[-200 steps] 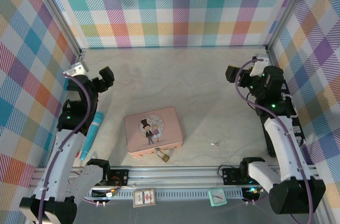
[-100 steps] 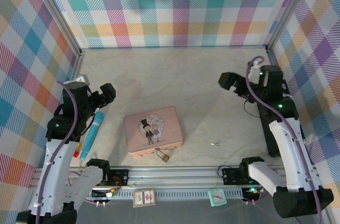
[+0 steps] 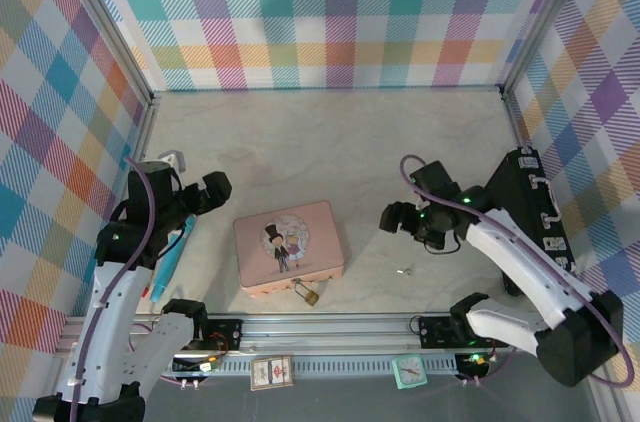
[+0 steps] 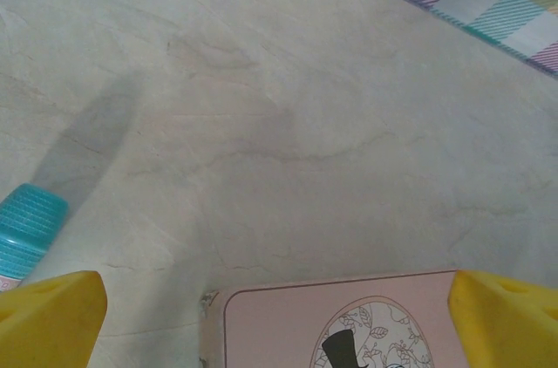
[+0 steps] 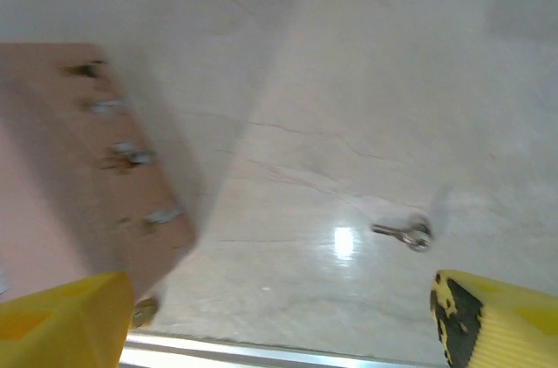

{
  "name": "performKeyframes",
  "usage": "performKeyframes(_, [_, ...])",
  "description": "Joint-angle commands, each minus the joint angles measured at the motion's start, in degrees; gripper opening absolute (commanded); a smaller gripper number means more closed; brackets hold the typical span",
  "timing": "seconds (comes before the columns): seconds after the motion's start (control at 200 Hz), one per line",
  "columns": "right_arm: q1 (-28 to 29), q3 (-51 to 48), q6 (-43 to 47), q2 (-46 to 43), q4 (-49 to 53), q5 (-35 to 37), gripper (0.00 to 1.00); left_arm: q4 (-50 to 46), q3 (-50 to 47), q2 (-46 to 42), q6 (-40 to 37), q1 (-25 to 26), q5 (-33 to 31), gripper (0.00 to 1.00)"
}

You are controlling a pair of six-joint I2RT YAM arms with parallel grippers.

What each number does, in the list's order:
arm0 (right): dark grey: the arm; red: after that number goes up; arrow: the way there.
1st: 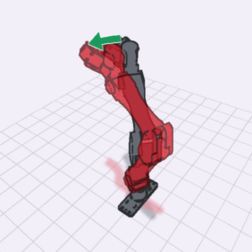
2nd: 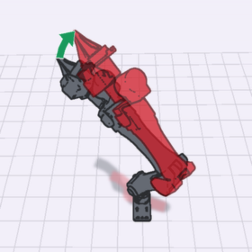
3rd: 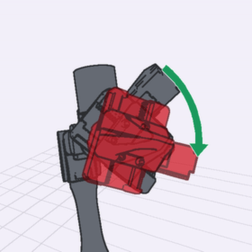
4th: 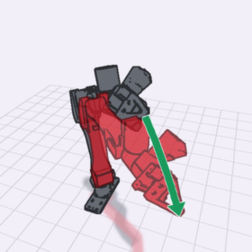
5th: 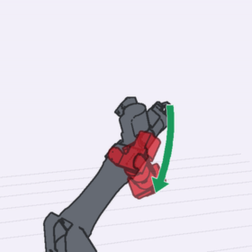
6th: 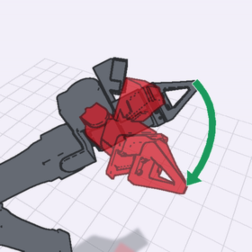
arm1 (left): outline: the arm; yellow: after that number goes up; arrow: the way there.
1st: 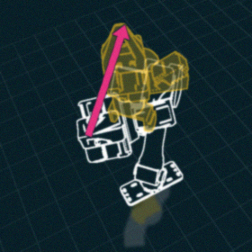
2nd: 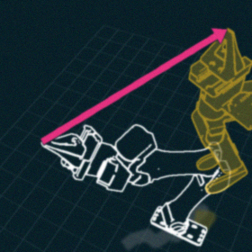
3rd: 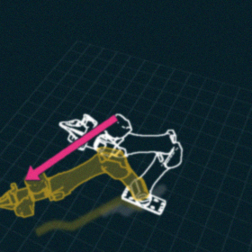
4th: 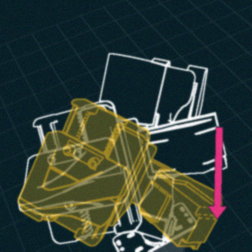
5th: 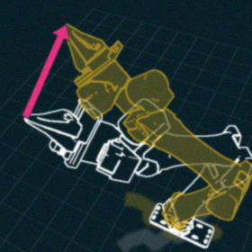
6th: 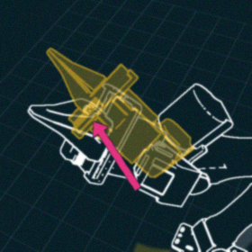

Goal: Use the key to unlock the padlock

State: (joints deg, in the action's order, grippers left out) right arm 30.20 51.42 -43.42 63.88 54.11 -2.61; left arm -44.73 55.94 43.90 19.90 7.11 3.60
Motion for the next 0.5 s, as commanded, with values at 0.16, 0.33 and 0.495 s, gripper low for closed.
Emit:
performKeyframes(0.16, [4.8, -3.8, -8.7, 8.4, 2.7, 7.4, 0.82, -0.7, -0.5, -2.1, -0.1, 1.6, -0.3, 1.0])
performKeyframes(0.33, [5.8, -7.2, -11.5, 10.9, -0.4, 8.6, 0.68, -0.8, -0.6, -1.9, -0.3, 2.6, -1.7, 1.0])
performKeyframes(0.495, [6.0, -10.1, -13.1, 12.9, -3.7, 8.0, 0.49, -0.7, -0.7, -1.5, -0.6, 3.2, -1.6, 1.0])
